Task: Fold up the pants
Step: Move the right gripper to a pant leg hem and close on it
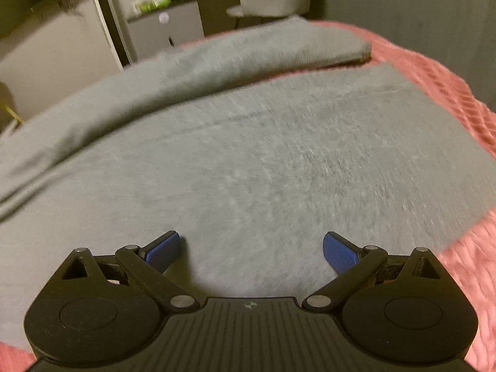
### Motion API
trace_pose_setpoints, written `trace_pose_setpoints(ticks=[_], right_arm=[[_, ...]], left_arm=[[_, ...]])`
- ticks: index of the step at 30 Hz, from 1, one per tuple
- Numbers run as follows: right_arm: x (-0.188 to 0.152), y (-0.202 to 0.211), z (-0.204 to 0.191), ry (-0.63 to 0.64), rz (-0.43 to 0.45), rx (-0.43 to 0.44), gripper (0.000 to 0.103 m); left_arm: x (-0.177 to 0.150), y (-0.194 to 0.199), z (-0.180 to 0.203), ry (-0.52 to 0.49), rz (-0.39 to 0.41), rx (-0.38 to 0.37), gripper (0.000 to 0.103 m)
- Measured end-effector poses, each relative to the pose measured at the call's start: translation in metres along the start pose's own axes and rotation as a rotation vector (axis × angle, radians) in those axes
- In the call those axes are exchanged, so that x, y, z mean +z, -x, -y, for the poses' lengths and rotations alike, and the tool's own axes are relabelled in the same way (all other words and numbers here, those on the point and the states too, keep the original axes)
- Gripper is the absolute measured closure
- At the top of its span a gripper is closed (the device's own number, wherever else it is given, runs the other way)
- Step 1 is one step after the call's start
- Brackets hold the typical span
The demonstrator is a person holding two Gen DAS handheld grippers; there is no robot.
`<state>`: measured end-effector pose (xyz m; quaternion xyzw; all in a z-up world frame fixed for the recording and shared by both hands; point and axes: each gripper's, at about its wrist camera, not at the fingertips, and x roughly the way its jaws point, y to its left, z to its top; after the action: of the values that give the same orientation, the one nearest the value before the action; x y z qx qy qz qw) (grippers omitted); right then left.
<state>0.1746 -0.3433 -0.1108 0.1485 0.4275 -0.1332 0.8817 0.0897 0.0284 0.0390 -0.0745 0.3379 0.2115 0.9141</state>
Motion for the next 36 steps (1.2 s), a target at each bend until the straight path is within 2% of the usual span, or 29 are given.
trace_pose_setpoints(ticks=[2, 3, 4, 6, 7, 9, 11, 13, 14, 16, 17, 20, 24, 26, 27, 29, 31, 32, 33, 34, 36], right_arm=[[-0.002, -0.005, 0.012, -0.037, 0.020, 0.046, 0.004], [-0.002, -0.006, 0.013, -0.023, 0.012, 0.052, 0.004], [0.001, -0.007, 0.011, 0.014, -0.013, 0.052, 0.004], [0.026, -0.008, 0.011, 0.057, -0.133, 0.070, 0.004], [0.044, -0.005, 0.013, 0.035, -0.134, 0.088, 0.004], [0.086, 0.011, 0.017, -0.027, 0.000, 0.140, 0.004], [0.143, 0.014, 0.014, -0.090, 0.130, 0.142, 0.004], [0.194, -0.007, 0.007, -0.138, 0.180, 0.157, 0.004], [0.219, -0.026, 0.003, -0.173, 0.173, 0.151, 0.006], [0.257, -0.070, -0.003, -0.268, 0.124, 0.117, 0.024], [0.271, -0.091, -0.006, -0.308, 0.096, 0.097, 0.028], [0.298, -0.141, -0.021, -0.385, 0.042, 0.030, 0.029], [0.317, -0.186, -0.041, -0.402, 0.000, -0.087, 0.029], [0.322, -0.201, -0.052, -0.382, -0.028, -0.146, 0.025], [0.322, -0.204, -0.057, -0.372, -0.015, -0.167, 0.023], [0.323, -0.209, -0.065, -0.327, -0.003, -0.229, 0.033], [0.318, -0.207, -0.067, -0.271, 0.021, -0.294, 0.069], [0.317, -0.206, -0.066, -0.262, 0.028, -0.296, 0.077], [0.313, -0.198, -0.061, -0.264, 0.031, -0.285, 0.091], [0.309, -0.189, -0.054, -0.280, 0.042, -0.255, 0.094], [0.300, -0.160, -0.040, -0.333, 0.096, -0.183, 0.095]], left_arm=[[0.005, -0.020, 0.008, -0.008, 0.001, 0.049, 0.000], [0.004, -0.028, 0.010, -0.004, -0.002, 0.047, 0.000], [0.002, -0.037, 0.010, 0.004, -0.009, 0.035, 0.000], [-0.005, -0.051, 0.007, 0.014, -0.011, 0.031, 0.000], [-0.008, -0.055, 0.005, 0.015, 0.005, 0.052, 0.000], [-0.012, -0.062, 0.004, 0.016, 0.071, 0.125, 0.000], [-0.013, -0.070, 0.003, 0.020, 0.156, 0.199, 0.000], [-0.015, -0.074, 0.004, 0.010, 0.202, 0.217, 0.000], [-0.017, -0.078, 0.003, 0.009, 0.213, 0.218, 0.000], [-0.021, -0.086, 0.001, 0.027, 0.200, 0.189, 0.000], [-0.021, -0.092, 0.000, 0.038, 0.177, 0.170, 0.000], [-0.019, -0.110, -0.004, 0.072, 0.078, 0.159, 0.000], [-0.022, -0.114, -0.008, 0.108, 0.083, 0.140, 0.000], [-0.023, -0.116, -0.006, 0.105, 0.083, 0.142, 0.000], [-0.022, -0.117, -0.006, 0.105, 0.083, 0.142, 0.000], [-0.022, -0.115, -0.007, 0.112, 0.082, 0.137, 0.000], [-0.021, -0.117, -0.010, 0.122, 0.078, 0.128, 0.000], [-0.020, -0.117, -0.011, 0.128, 0.075, 0.122, 0.000], [-0.020, -0.118, -0.012, 0.134, 0.070, 0.116, 0.000], [-0.019, -0.118, -0.013, 0.139, 0.068, 0.111, 0.000], [-0.019, -0.118, -0.016, 0.152, 0.067, 0.098, 0.000]])
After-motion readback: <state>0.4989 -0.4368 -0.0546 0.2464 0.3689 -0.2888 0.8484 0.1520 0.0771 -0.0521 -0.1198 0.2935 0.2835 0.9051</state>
